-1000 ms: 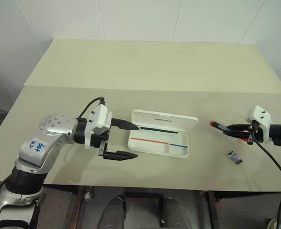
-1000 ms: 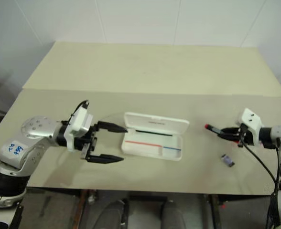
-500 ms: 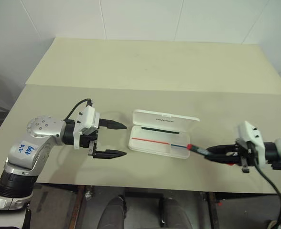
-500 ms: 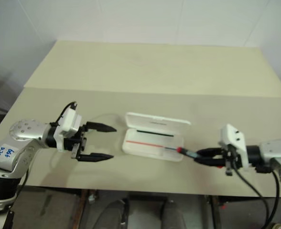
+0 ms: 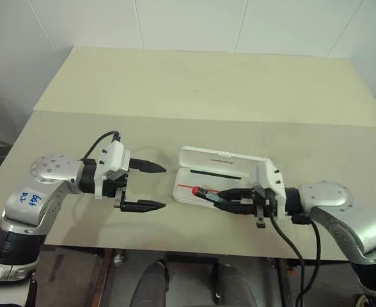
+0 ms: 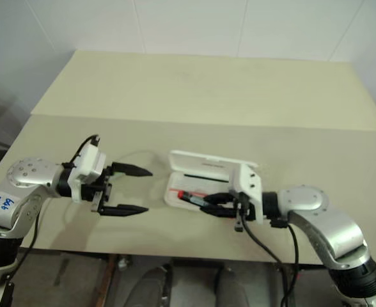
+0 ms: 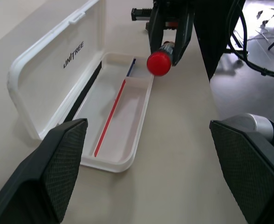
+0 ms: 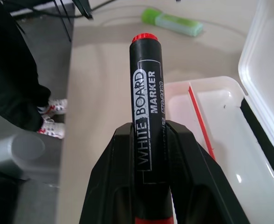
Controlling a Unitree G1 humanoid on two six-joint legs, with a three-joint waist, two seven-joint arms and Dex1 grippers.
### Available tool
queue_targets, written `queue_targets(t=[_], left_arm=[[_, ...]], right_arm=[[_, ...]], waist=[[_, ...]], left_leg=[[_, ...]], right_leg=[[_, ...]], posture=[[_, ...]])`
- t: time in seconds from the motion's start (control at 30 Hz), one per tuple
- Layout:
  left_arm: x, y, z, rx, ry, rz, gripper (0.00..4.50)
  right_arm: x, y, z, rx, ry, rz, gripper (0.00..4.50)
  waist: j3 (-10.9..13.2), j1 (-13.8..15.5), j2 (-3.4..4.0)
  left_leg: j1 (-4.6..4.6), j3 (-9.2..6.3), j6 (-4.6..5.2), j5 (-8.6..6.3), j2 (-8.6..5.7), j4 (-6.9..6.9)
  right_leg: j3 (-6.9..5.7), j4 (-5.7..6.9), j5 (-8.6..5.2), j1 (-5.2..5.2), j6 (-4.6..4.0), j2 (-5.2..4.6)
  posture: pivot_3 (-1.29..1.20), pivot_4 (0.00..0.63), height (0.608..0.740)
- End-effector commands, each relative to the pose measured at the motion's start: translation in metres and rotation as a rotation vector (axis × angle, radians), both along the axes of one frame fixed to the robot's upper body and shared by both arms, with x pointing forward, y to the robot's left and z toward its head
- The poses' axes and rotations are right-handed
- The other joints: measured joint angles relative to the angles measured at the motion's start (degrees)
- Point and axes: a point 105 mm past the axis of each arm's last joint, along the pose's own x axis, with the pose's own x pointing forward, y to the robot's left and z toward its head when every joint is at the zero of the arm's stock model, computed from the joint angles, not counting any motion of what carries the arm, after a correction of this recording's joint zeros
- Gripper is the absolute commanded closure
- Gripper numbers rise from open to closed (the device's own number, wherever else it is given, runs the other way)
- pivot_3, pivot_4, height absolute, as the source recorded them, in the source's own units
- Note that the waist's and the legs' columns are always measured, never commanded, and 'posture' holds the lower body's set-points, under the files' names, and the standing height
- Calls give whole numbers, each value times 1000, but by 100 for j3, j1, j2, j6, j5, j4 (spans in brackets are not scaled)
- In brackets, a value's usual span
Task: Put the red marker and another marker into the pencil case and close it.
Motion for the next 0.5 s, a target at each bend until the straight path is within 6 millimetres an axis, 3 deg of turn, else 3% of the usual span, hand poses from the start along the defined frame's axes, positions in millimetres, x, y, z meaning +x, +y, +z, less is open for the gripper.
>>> queue_targets(t=[0.03,0.27,0.5], left_arm=[[-2,-2,10,2,-51,-2,0],[-4,-7,10,-11,-51,1,0],[-4,-10,10,-21,-51,9,0]], right_arm=[[11,11,-4,-36,-93,42,3922],[42,28,-10,-115,-240,78,3922],[58,28,-8,-159,-300,86,3922]], waist=[[0,-21,0],[0,-25,0],[0,-13,0]], left_leg=[[2,0,0,0,0,1],[3,0,-3,1,20,15],[2,1,-19,-3,53,19]], right_leg=[[0,2,0,1,0,1],[5,12,2,0,-6,25],[19,43,-4,-18,-23,64]], posture=[[0,150,740],[0,150,740],[0,150,740]])
